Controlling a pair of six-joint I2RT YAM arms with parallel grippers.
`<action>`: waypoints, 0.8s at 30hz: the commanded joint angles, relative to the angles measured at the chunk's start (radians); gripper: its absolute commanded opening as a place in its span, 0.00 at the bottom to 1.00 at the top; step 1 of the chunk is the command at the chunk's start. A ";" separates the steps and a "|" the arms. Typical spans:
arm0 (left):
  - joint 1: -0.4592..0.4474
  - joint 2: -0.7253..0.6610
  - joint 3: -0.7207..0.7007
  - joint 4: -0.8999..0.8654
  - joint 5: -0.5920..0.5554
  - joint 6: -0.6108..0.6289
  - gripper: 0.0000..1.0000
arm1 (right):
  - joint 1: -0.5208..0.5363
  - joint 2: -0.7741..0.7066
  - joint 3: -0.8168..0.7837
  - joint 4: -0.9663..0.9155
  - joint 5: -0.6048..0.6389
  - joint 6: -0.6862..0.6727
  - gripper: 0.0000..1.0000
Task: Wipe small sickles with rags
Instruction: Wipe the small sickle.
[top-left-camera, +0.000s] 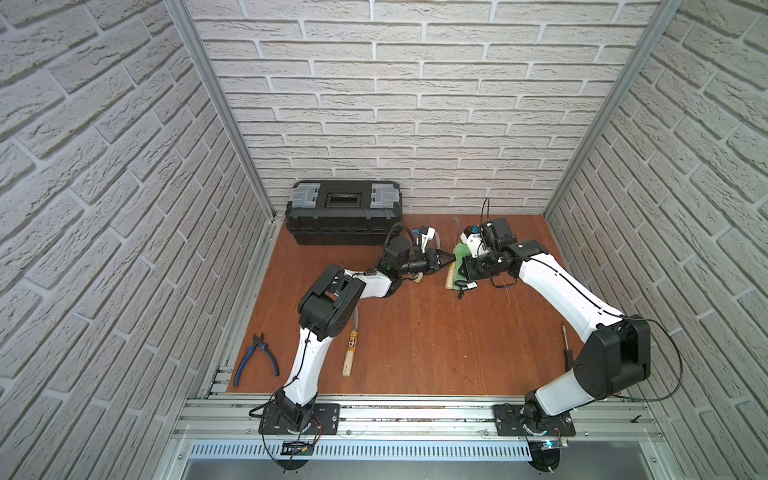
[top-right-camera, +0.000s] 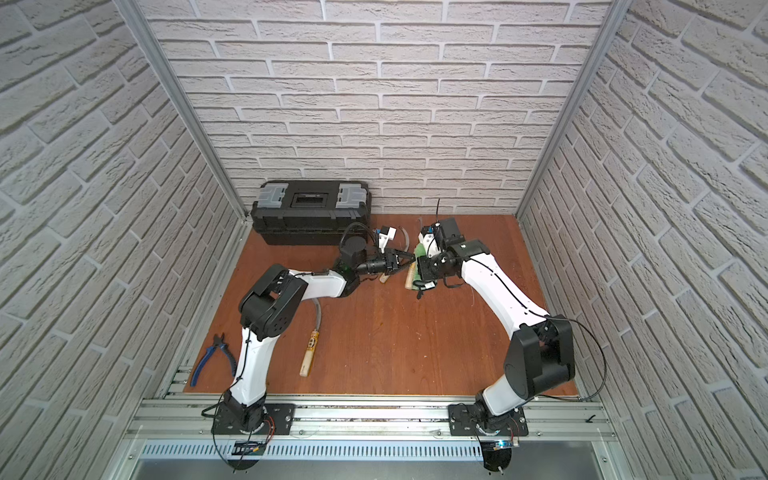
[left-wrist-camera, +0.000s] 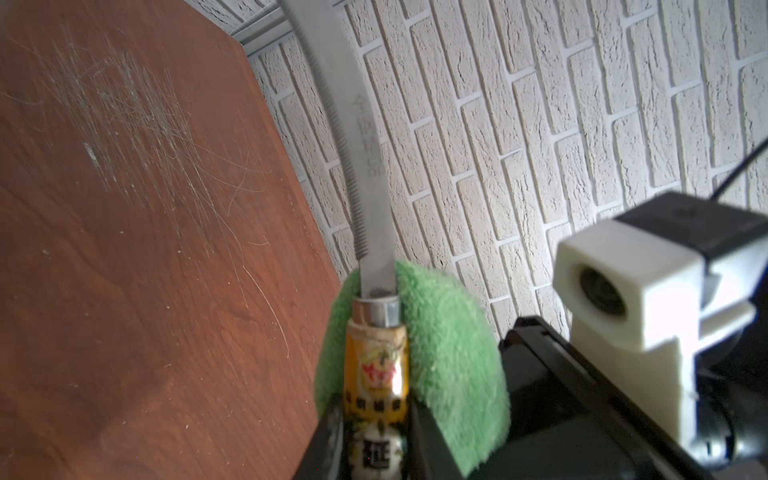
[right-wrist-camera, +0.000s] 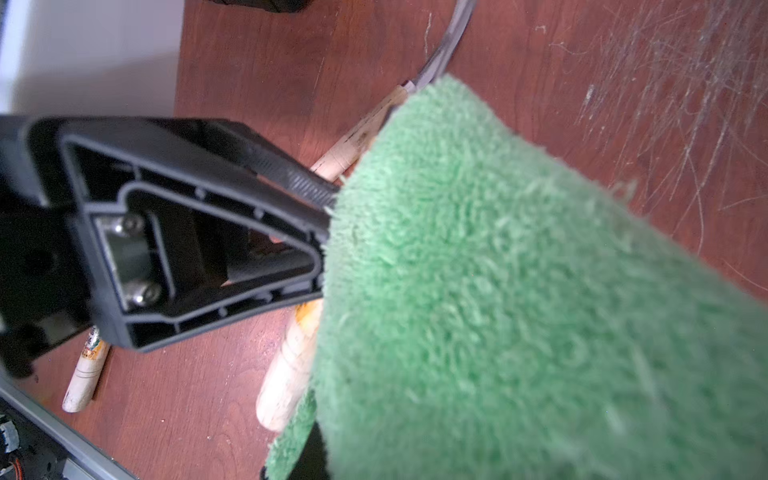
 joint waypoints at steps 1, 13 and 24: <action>0.001 0.017 0.049 0.129 0.000 -0.034 0.00 | 0.058 -0.035 -0.055 0.031 -0.135 -0.011 0.02; 0.024 -0.013 0.019 0.206 -0.047 -0.067 0.00 | -0.017 -0.111 -0.129 -0.003 -0.065 0.068 0.03; 0.008 -0.030 -0.069 0.328 -0.096 -0.124 0.00 | -0.094 0.105 0.175 -0.036 -0.073 0.035 0.03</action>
